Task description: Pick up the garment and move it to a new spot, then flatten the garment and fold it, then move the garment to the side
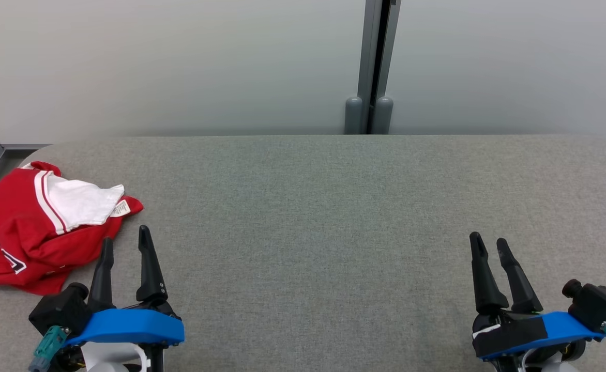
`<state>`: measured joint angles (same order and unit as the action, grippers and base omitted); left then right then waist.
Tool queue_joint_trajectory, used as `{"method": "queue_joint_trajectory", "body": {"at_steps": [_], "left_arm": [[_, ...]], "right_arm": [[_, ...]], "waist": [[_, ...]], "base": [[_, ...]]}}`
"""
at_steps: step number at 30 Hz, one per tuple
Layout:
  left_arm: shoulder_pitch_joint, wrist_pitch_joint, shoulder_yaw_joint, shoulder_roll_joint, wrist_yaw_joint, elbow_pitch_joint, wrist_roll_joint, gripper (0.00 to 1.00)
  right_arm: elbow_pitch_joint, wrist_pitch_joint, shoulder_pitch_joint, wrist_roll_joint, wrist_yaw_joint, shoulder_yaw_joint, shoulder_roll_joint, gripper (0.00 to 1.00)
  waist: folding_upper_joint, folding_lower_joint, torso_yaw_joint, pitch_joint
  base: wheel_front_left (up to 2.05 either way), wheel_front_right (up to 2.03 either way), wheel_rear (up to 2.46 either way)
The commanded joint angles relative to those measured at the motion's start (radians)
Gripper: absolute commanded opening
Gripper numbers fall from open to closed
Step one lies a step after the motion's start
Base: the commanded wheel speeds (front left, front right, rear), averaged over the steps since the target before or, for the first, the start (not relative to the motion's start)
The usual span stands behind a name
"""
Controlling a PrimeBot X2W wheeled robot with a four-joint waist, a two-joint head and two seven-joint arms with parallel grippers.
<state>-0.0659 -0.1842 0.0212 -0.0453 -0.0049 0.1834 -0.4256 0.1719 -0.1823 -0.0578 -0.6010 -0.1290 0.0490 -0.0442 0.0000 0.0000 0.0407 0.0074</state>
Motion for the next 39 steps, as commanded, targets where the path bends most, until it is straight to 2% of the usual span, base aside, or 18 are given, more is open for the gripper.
{"method": "queue_joint_trajectory", "body": {"at_steps": [1, 22, 39], "left_arm": [[-0.021, -0.007, 0.003, -0.006, 0.006, -0.005, 0.022, 1.00], [-0.019, -0.051, -0.005, -0.006, 0.041, 0.050, 0.212, 1.00], [-0.026, -0.080, 0.004, -0.006, 0.039, 0.098, 0.319, 1.00]], "right_arm": [[-0.005, -0.010, -0.014, 0.020, -0.002, 0.002, -0.008, 1.00], [0.027, -0.053, -0.017, 0.230, -0.003, -0.006, -0.009, 1.00], [0.057, -0.083, -0.017, 0.362, -0.003, -0.024, -0.009, 1.00]], "waist": [[0.0000, 0.0001, 0.001, 0.000], [0.0000, 0.0000, 0.009, -0.004], [0.0000, 0.0000, 0.013, -0.009]], "base": [[0.00, 0.00, 0.00], [0.00, 0.00, 0.00], [0.00, 0.00, 0.00]]}}
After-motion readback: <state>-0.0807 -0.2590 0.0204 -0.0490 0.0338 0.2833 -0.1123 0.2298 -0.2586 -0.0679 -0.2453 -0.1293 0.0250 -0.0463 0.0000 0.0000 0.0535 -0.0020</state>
